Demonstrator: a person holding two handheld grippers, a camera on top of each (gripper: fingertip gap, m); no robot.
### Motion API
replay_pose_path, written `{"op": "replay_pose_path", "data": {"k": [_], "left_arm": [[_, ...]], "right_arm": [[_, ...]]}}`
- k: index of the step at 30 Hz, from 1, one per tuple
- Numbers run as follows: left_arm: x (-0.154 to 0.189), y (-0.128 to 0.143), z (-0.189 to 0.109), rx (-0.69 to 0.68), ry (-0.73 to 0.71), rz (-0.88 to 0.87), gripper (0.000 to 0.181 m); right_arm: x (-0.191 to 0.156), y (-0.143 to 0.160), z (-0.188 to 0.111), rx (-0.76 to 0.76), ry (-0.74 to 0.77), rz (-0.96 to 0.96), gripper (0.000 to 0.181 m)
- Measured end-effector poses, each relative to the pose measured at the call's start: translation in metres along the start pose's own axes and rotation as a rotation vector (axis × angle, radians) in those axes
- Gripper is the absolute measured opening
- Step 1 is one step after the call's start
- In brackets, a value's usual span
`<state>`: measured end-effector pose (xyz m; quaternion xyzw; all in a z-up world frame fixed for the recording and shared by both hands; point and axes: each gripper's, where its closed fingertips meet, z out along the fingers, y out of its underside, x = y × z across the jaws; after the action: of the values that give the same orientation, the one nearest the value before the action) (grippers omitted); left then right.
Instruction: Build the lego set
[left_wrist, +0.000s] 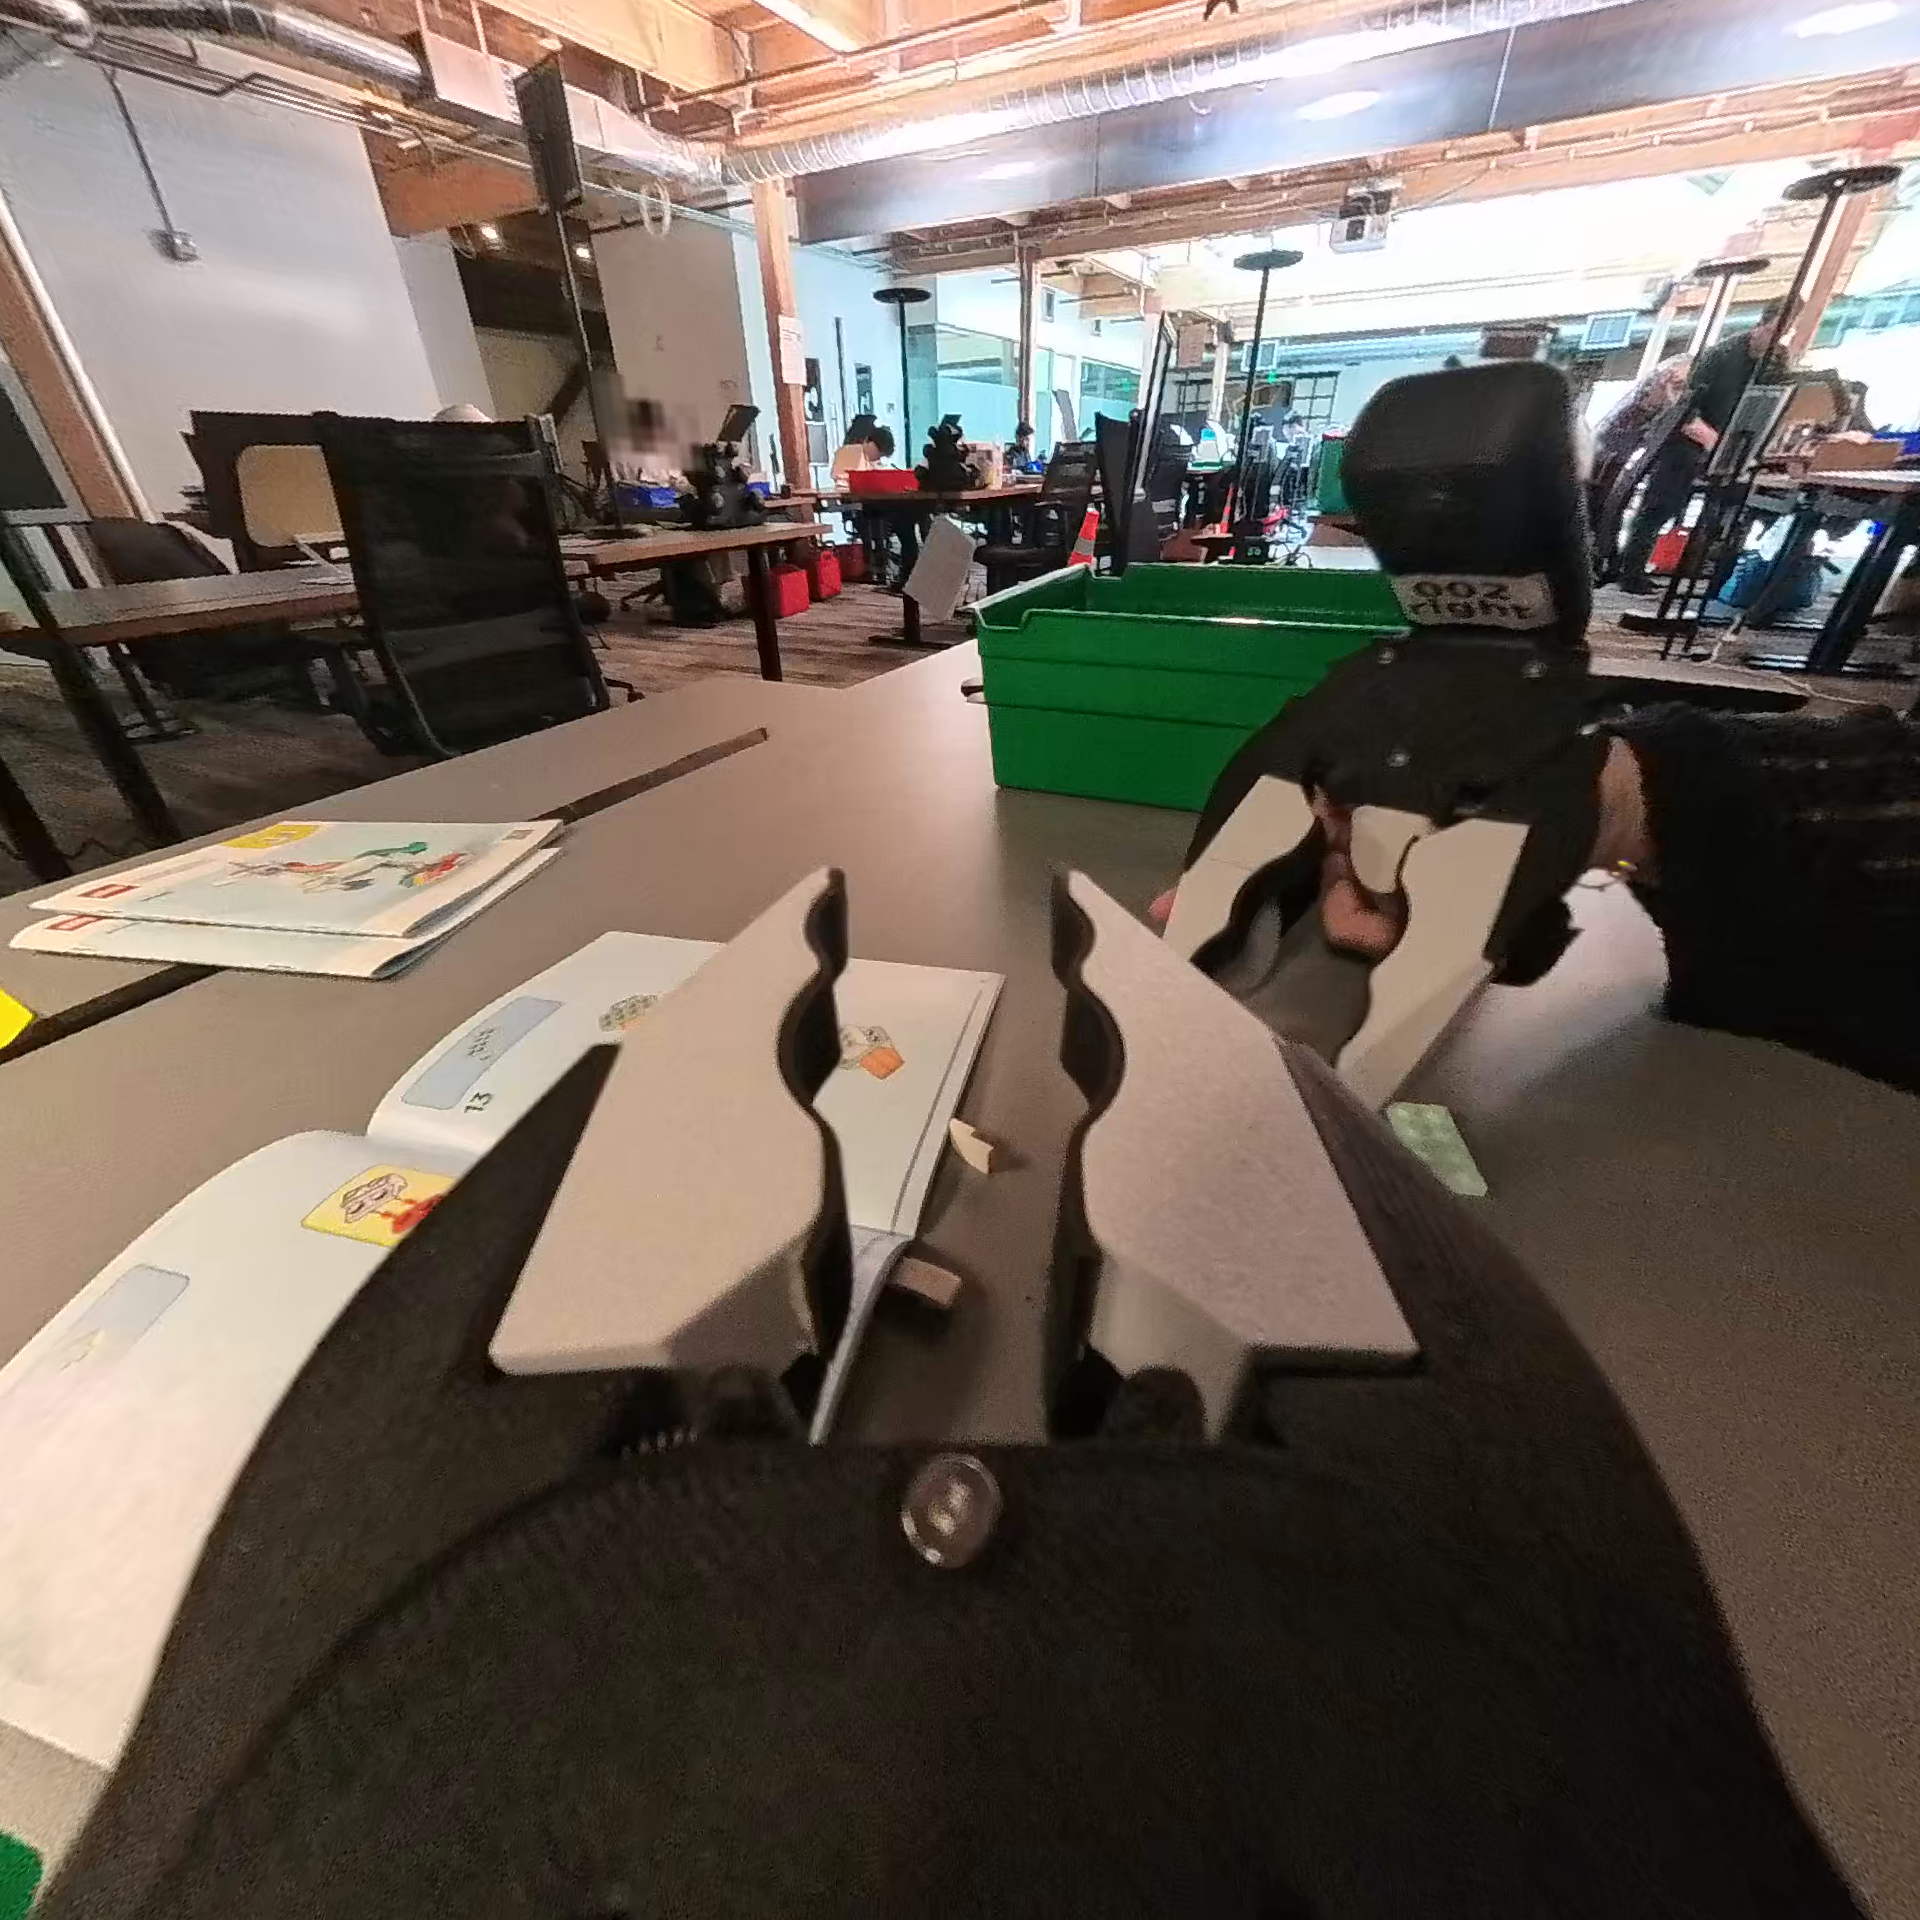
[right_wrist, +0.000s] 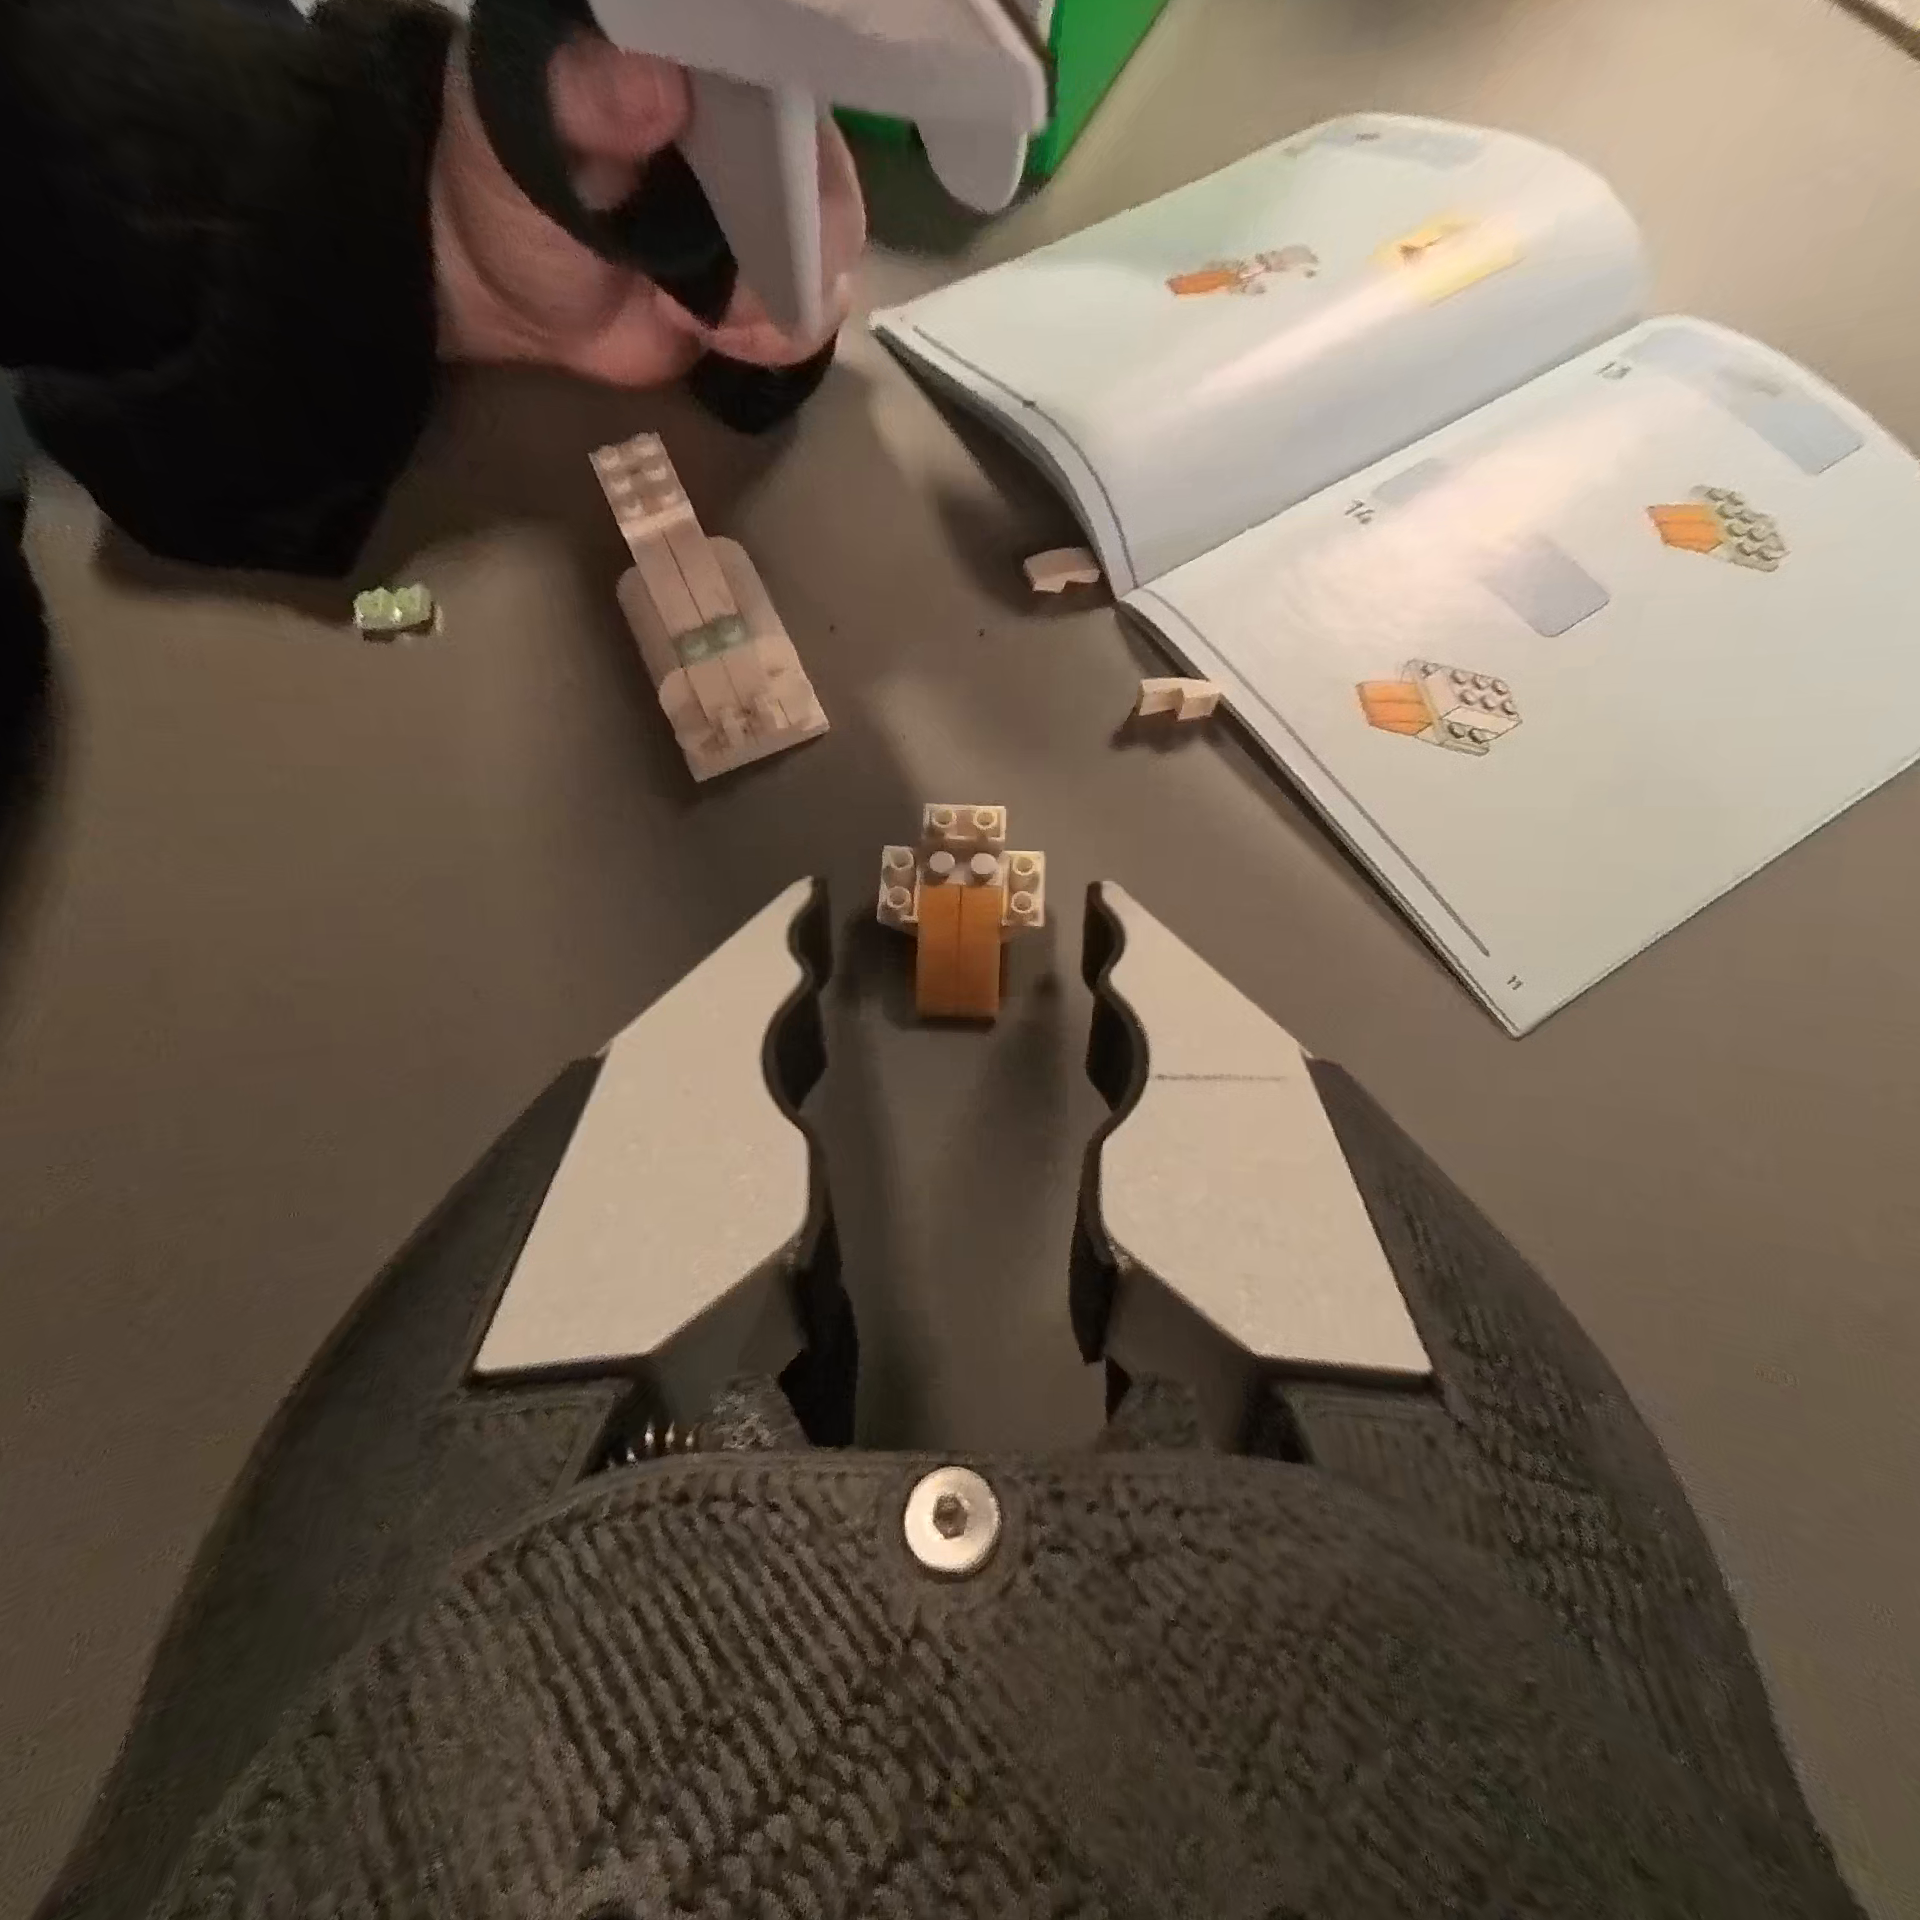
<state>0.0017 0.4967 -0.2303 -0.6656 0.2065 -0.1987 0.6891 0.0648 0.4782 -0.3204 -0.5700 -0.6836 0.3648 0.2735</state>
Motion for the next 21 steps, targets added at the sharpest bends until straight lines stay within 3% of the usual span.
{"op": "replay_pose_path", "data": {"k": [8, 11, 14, 16, 21], "left_arm": [[0.015, 0.004, -0.016, -0.035, 0.102, 0.004, 0.033], [0.033, 0.016, -0.023, -0.109, 0.184, 0.191, 0.033], [0.035, 0.049, -0.022, -0.305, 0.147, 0.484, 0.033], [0.047, 0.064, -0.021, -0.370, 0.187, 0.560, 0.031], [0.079, 0.045, -0.022, -0.315, 0.370, 0.188, 0.032]], "right_arm": [[-0.004, 0.007, 0.007, -0.062, 0.004, -0.041, 0.032], [-0.012, -0.005, 0.003, -0.002, -0.031, -0.007, 0.031], [-0.018, -0.016, 0.000, 0.019, -0.050, -0.002, 0.031], [-0.020, -0.022, -0.001, 0.023, -0.038, -0.040, 0.031], [-0.032, -0.047, -0.009, 0.078, -0.040, -0.153, 0.031]]}}
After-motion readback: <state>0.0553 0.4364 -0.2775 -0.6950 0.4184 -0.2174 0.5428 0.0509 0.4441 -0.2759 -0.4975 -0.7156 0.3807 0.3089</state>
